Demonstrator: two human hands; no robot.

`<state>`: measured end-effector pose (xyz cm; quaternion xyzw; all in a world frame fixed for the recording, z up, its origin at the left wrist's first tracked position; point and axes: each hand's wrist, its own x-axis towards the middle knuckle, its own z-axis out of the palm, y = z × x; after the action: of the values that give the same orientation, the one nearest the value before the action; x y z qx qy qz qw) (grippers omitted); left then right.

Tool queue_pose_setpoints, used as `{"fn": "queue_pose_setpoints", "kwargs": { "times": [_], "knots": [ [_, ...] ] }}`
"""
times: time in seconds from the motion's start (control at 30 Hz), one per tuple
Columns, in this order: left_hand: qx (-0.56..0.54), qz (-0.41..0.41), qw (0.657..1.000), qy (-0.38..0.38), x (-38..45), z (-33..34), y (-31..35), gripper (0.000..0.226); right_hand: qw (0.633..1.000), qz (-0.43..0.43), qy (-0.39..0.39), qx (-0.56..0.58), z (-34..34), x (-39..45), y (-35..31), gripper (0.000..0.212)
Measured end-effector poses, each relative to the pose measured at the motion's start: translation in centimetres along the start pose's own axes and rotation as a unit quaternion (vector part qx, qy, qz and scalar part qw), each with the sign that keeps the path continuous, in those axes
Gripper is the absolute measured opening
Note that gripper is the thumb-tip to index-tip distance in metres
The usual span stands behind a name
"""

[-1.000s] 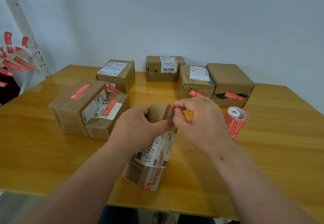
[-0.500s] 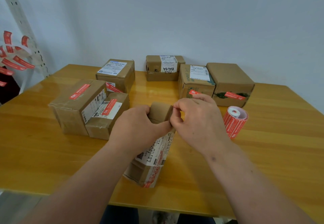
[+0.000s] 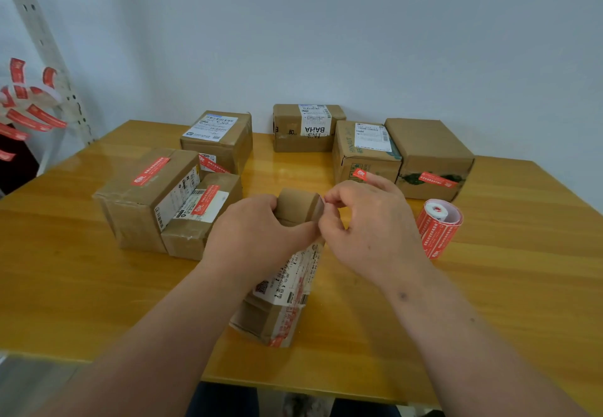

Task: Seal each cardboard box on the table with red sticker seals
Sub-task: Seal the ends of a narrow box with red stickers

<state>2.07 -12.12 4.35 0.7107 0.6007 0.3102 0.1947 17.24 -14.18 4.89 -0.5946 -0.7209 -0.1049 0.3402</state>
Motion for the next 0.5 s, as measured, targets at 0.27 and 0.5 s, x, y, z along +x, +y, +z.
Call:
{"fn": "queue_pose_setpoints", "kwargs": {
  "times": [0.27, 0.5],
  "knots": [
    [-0.048, -0.011, 0.998, -0.033, -0.01, -0.34, 0.02, 0.047, 1.0, -0.007, 0.0, 0.005, -0.17, -0.04, 0.2, 0.018],
    [-0.031, -0.009, 0.998, -0.052, -0.01, -0.18, -0.33, 0.054, 0.996, -0.052, -0.01, -0.077, -0.21, 0.23, 0.49, 0.031]
  ]
}}
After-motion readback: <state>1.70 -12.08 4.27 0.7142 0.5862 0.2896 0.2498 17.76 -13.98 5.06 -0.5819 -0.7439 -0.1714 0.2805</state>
